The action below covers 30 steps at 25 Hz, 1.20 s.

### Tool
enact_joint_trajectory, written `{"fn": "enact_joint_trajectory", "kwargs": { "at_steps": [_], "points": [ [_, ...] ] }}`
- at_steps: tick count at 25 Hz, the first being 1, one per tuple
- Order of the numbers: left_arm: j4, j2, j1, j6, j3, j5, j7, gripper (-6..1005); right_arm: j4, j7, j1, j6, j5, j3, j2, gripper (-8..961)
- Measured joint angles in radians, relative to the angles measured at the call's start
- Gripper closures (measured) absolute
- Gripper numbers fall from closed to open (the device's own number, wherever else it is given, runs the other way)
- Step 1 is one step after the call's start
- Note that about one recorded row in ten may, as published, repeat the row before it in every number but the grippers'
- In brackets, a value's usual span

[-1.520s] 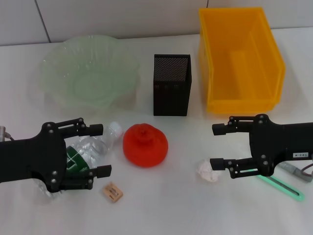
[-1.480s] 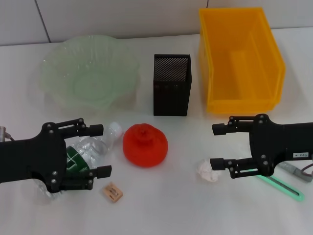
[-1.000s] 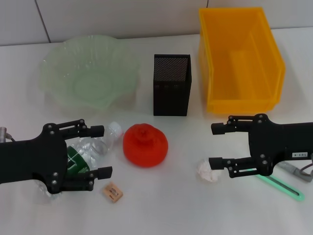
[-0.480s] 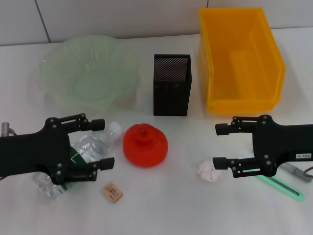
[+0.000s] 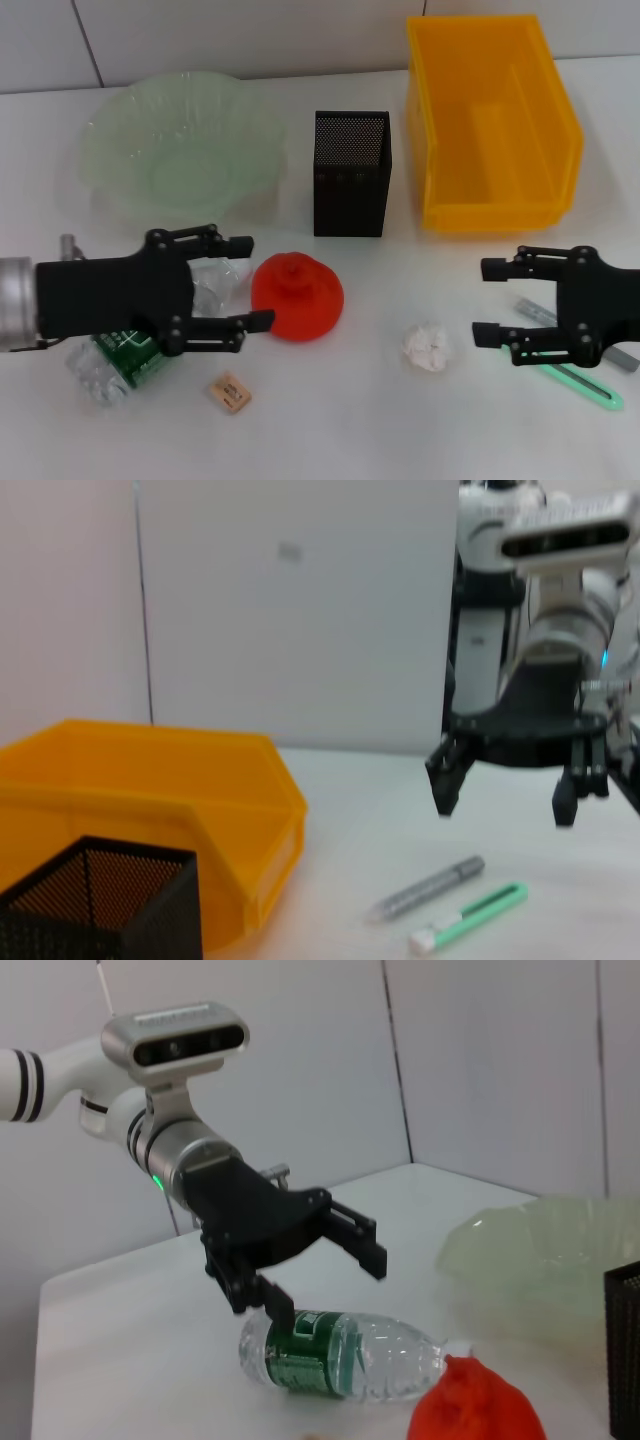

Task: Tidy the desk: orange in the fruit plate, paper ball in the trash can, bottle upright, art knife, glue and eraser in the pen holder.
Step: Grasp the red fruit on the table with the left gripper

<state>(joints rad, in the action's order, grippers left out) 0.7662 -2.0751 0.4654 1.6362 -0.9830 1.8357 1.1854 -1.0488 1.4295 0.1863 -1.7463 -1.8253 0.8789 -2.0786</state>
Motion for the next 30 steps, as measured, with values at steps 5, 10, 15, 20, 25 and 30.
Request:
{"fn": "enact_joint_trajectory", "kwargs": {
  "at_steps": [5, 10, 15, 20, 25, 30],
  "points": [
    [-0.010, -0.003, 0.019, -0.109, -0.102, -0.018, -0.002, 192, 0.004, 0.000, -0.017, -0.018, -0.005, -0.036, 0.000, 178],
    [-0.024, -0.003, 0.021, -0.176, -0.157, -0.096, -0.039, 192, 0.016, -0.001, -0.027, -0.020, -0.029, -0.076, 0.000, 178],
    [-0.034, -0.004, 0.020, -0.233, -0.196, -0.138, -0.065, 193, 0.024, -0.001, -0.029, -0.030, -0.029, -0.082, 0.000, 178],
    [-0.053, -0.004, 0.035, -0.297, -0.250, -0.149, -0.069, 193, 0.025, -0.001, -0.028, -0.032, -0.029, -0.083, 0.000, 178],
    [-0.059, -0.004, 0.044, -0.393, -0.343, -0.158, -0.060, 193, 0.025, -0.002, -0.027, -0.033, -0.029, -0.082, 0.000, 178],
    [-0.083, -0.004, 0.057, -0.452, -0.384, -0.169, -0.059, 194, 0.024, -0.001, -0.024, -0.035, -0.029, -0.083, 0.000, 179]
  ]
}}
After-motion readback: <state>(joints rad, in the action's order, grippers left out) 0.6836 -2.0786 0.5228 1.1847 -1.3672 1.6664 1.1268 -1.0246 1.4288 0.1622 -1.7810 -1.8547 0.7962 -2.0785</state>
